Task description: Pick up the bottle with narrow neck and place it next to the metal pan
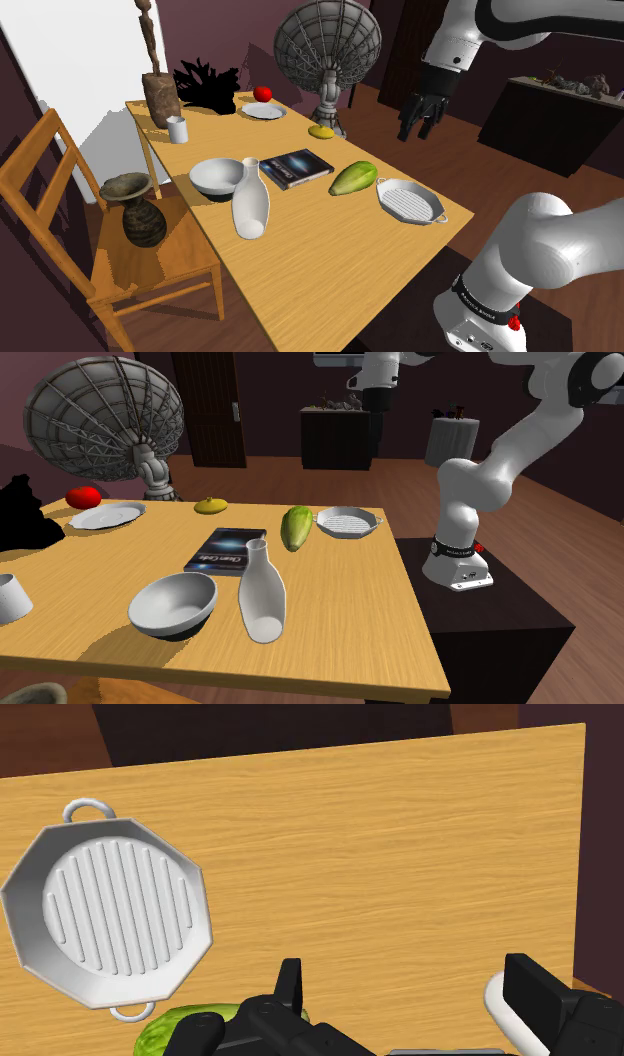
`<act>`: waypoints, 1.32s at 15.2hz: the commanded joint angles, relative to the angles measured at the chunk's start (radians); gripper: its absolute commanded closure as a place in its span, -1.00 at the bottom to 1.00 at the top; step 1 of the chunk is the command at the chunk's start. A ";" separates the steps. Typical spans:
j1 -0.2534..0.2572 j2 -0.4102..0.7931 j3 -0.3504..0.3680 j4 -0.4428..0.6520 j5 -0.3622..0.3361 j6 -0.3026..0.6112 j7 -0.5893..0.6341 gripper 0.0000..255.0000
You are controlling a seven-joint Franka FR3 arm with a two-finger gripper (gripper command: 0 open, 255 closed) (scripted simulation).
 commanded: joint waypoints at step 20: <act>0.081 0.654 0.259 0.369 0.020 0.296 0.288 -1.00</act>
